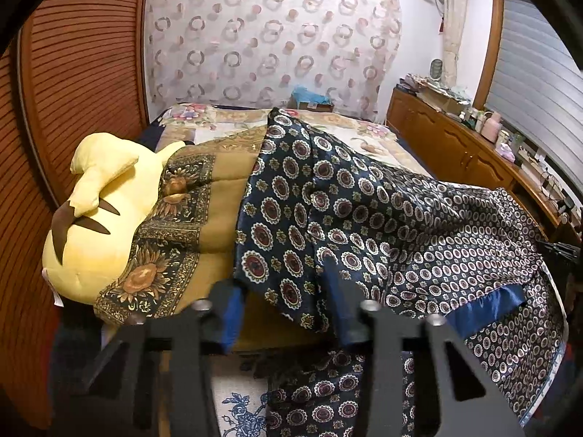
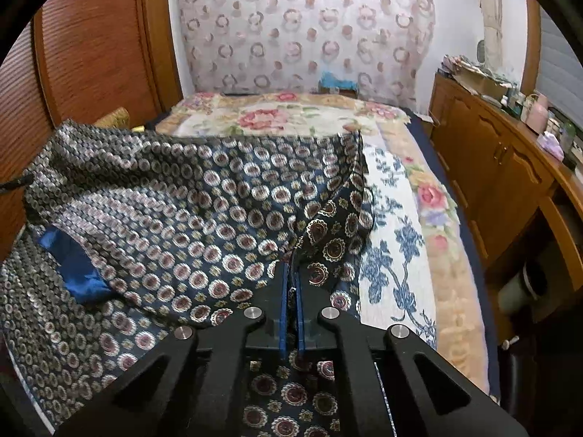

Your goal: Fold small clothes

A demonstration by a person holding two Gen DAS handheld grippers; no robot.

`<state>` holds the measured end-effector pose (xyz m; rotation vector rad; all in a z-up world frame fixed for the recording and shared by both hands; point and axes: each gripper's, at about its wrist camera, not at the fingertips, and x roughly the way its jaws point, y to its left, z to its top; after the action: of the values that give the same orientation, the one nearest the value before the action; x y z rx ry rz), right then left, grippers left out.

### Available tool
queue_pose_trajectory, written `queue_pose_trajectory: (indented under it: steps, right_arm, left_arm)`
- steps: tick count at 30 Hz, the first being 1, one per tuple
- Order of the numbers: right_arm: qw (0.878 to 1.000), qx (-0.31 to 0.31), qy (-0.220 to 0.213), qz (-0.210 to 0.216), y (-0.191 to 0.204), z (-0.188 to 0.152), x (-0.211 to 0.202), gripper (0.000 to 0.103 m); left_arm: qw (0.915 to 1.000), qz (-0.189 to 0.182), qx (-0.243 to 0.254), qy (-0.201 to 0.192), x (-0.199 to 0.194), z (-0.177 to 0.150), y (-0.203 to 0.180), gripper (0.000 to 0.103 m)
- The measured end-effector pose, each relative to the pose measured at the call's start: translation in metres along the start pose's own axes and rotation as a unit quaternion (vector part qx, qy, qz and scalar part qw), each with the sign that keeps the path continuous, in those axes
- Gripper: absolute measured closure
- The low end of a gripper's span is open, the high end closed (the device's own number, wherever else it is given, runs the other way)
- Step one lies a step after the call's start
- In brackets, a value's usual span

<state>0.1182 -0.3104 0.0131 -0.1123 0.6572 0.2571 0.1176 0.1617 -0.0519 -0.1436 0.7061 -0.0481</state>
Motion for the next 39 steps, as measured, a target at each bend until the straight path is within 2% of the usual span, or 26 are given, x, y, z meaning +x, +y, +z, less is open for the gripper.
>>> queue_pose_trajectory:
  steps: [3,6,10,17,25,29,34,39]
  right_arm:
    - [1.0,0.002,-0.016,0.004,0.002,0.0,-0.01,0.101]
    - [0.999,0.003,-0.032,0.002,0.003,0.0,-0.02,0.102]
    - [0.999,0.009,-0.05,0.002,0.001,-0.001,-0.038,0.102]
    - [0.998,0.018,-0.066,0.002,-0.006,-0.015,-0.065,0.102]
    - [0.999,0.014,-0.047,-0.003,-0.008,-0.05,-0.096,0.102]
    - [0.999,0.023,-0.043,-0.004,-0.012,-0.065,-0.115,0.102]
    - [0.999,0.014,-0.033,-0.01,-0.006,-0.075,-0.133,0.102]
    - [0.999,0.003,-0.014,-0.036,-0.001,-0.075,-0.13,0.102]
  left_arm:
    - [1.0,-0.002,0.003,0.0,-0.001,-0.001,-0.002,0.093]
    - [0.9997,-0.006,0.015,-0.021,-0.013,-0.002,-0.008,0.1]
    - [0.9987,-0.026,0.022,-0.038,-0.034,-0.007,-0.017,0.102]
    - [0.9967,-0.033,0.021,-0.071,-0.07,-0.016,-0.023,0.102]
    - [0.9984,-0.03,0.027,-0.04,-0.089,-0.061,-0.026,0.102]
    - [0.9988,-0.016,0.036,-0.029,-0.096,-0.081,-0.026,0.102]
    - [0.9991,-0.006,0.038,-0.017,-0.1,-0.093,-0.028,0.102]
    - [0.9992,0.005,0.039,0.011,-0.089,-0.109,-0.029,0.102]
